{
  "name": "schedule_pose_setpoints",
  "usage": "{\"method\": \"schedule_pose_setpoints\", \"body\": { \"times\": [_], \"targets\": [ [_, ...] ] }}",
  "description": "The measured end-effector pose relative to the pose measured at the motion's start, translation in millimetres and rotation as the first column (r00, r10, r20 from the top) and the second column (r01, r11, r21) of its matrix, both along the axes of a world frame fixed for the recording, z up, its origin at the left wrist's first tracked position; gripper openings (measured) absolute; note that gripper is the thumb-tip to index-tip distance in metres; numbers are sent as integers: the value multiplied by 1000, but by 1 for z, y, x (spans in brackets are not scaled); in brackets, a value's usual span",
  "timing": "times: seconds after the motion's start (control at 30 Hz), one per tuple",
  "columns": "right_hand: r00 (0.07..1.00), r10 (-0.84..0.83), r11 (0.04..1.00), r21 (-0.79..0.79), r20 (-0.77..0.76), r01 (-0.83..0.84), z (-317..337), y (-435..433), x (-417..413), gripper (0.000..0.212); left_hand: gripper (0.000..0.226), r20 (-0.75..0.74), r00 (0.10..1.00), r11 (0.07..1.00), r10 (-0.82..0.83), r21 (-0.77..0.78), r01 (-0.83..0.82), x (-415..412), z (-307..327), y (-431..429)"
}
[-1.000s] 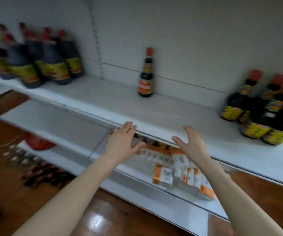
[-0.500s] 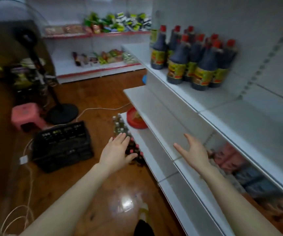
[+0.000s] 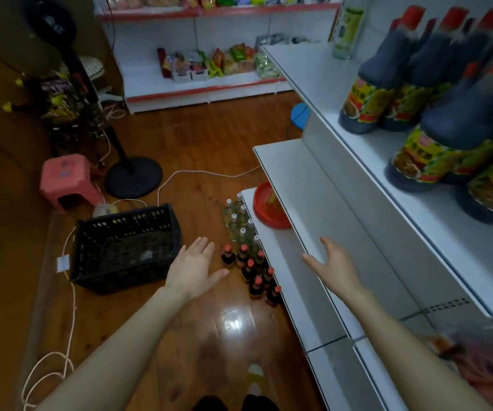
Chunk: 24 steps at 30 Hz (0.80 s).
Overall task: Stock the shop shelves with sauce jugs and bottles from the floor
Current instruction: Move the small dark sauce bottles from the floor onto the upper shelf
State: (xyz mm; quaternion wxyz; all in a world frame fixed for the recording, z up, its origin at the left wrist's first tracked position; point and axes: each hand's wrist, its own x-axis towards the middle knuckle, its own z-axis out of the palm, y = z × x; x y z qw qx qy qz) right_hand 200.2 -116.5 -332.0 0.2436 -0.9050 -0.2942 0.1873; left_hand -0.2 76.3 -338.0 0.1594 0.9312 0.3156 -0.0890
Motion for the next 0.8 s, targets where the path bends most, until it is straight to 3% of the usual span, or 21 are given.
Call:
{"method": "schedule_pose_setpoints", "body": {
  "times": [0.17,0.37,0.57,0.8],
  "targets": [
    [999,-33,998,-48,-22,32,-13,53,27,66,75,-72,996,998,-50,-44,47,33,-20,53],
    [970,-237,970,-69,-54,233,-40,97,31,67,76,-168,953,967,-253,-49,249,80,-59,135],
    [831,-542,839,-135,-125,527,-97,124,-15,66,74,-257,817,854,-516,-90,512,106,-116,201],
    [706,-646,764,-237,-292,601,-206,153,-73,64,79,-348,784,857,-515,-216,467,96,-224,239]
  ]
}}
